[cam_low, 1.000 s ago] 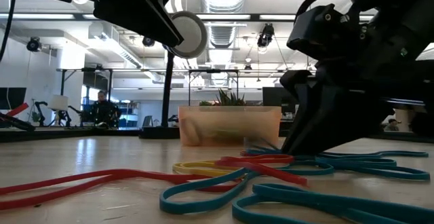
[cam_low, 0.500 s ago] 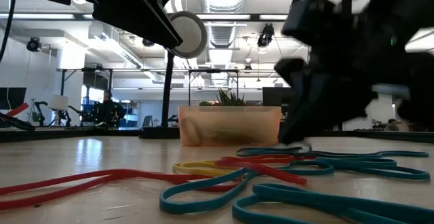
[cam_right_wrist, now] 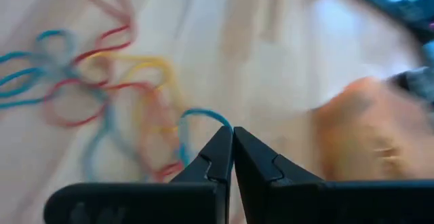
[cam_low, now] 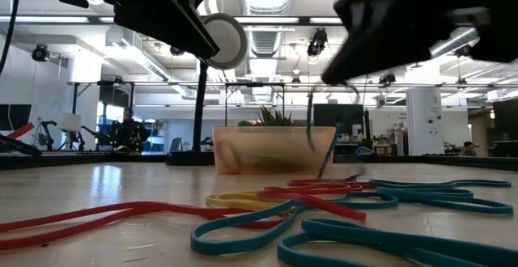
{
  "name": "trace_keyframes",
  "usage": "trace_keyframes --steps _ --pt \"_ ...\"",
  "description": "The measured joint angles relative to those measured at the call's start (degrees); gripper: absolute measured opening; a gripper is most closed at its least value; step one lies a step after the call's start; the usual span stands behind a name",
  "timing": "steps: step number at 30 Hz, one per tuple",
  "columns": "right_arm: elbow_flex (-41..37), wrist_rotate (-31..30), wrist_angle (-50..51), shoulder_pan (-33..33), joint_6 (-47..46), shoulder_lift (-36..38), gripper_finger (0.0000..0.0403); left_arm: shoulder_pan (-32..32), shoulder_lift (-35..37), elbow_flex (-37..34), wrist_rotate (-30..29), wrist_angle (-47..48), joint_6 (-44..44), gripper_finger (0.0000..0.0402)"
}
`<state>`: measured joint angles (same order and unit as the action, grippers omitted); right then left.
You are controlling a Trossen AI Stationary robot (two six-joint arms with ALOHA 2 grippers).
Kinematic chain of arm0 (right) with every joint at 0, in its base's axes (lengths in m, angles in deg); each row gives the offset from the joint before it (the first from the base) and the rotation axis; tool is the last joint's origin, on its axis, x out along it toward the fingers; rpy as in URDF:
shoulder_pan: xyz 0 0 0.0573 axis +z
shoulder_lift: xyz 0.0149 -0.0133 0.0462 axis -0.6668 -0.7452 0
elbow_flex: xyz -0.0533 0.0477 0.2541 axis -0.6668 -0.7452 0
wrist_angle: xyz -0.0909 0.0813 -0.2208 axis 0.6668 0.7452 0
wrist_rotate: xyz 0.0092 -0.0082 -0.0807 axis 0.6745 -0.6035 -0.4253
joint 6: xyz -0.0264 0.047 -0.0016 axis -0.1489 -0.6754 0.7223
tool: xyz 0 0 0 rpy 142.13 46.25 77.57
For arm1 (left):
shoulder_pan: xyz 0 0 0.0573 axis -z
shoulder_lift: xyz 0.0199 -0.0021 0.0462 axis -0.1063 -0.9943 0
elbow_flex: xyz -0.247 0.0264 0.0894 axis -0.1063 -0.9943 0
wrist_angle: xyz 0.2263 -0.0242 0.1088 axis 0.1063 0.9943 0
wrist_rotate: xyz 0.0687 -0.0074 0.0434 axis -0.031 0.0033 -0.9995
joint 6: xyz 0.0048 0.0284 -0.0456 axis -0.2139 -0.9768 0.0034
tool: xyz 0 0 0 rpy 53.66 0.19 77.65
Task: Pick and place rubber bands into bin
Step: Put the blue rubber band into the orange bin
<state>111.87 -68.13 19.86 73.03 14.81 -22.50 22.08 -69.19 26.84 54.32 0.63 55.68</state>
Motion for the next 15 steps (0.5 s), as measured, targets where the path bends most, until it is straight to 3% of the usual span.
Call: trace_keyframes --steps 7,15 --pt "3.49 -13.73 0.4 1.24 10.2 0.76 0.0009 0.02 0.0 0.0 0.0 -0.09 0.02 0.0086" --pt "8.0 -23.75 0.43 -0.73 25.11 0.87 0.0009 0.02 0.0 -0.02 0.02 0.06 0.02 0.0086"
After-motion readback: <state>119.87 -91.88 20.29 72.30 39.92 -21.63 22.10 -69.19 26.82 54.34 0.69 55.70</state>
